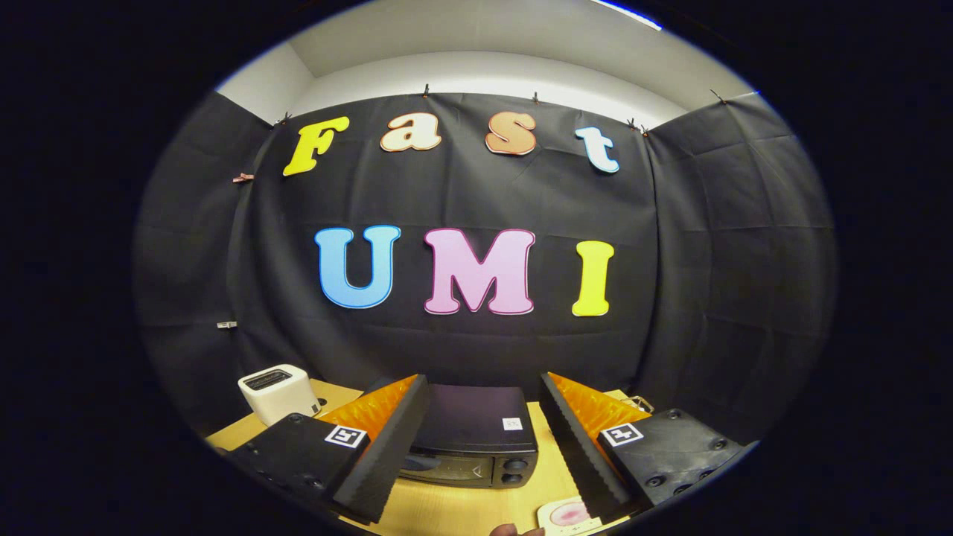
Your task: Open the toaster oven, put the food inside, and close the toaster oven door.
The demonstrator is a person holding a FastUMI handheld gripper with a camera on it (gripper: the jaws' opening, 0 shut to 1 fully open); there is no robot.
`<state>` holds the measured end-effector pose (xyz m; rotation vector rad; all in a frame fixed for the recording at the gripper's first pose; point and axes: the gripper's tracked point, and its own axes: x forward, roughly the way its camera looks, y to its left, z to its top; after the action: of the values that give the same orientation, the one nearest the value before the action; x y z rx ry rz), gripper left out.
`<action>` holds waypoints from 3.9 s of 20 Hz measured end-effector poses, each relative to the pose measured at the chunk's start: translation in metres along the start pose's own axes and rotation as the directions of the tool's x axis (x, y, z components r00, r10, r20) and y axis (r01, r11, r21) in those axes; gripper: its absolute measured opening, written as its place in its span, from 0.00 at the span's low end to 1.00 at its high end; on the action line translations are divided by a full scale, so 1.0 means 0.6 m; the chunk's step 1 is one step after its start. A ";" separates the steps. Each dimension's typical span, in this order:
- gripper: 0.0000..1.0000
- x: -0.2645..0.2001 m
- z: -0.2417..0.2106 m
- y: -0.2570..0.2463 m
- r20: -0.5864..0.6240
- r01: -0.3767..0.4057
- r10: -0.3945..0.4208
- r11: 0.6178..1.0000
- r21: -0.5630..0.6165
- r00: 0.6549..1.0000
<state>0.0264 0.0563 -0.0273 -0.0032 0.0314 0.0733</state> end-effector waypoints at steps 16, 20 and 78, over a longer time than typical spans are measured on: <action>0.99 0.130 -0.313 0.171 -0.388 -0.016 0.032 0.999 0.044 0.921; 0.99 0.140 -0.345 0.166 -0.441 0.032 -0.016 0.999 0.030 0.897; 0.97 -0.141 -0.549 0.142 -0.711 -0.019 0.109 0.991 0.133 0.695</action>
<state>-0.0747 0.1337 -0.3540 0.0878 0.8361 0.1375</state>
